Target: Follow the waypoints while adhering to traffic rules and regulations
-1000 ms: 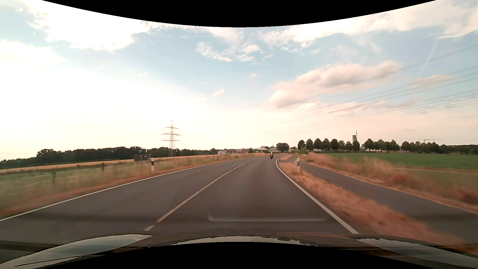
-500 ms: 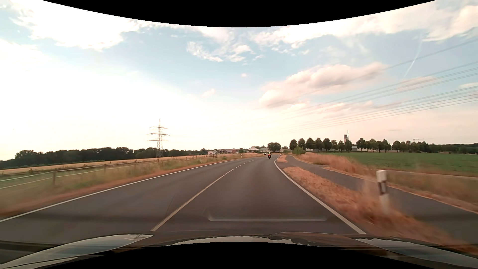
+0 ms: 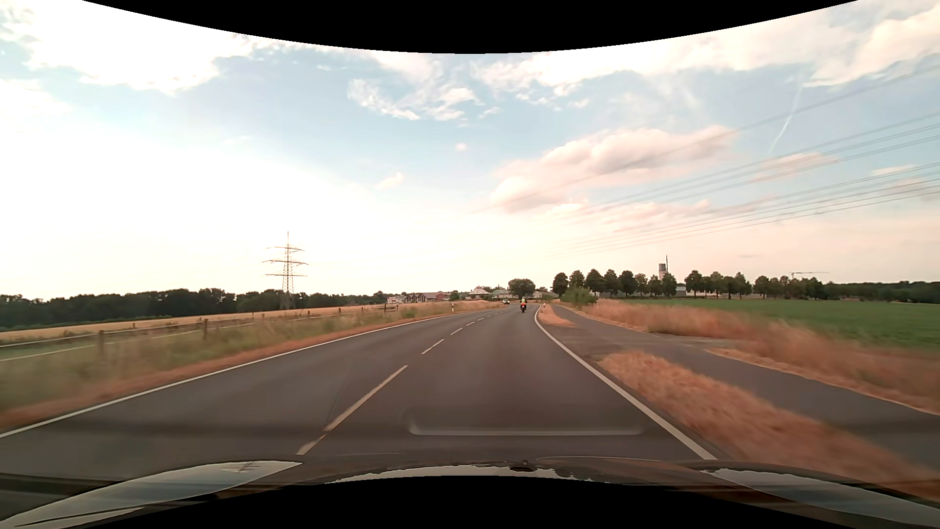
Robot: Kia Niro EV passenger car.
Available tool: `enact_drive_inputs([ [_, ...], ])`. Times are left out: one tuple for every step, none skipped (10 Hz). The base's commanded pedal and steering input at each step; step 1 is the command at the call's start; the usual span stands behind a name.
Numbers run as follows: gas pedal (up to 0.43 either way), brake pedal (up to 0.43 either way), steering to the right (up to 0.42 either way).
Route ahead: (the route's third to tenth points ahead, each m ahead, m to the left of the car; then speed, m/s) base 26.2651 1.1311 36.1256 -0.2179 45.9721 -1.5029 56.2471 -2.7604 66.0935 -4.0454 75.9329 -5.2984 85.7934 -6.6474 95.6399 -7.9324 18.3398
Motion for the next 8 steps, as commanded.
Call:
enact_drive_inputs([
  [0.189,0.000,0.024],
  [0.189,0.000,0.024],
  [0.189,0.000,0.024],
  [0.189,0.000,0.024],
  [0.189,0.000,0.023],
  [0.189,0.000,0.021],
  [0.189,0.000,0.018],
  [0.189,0.000,0.016],
])
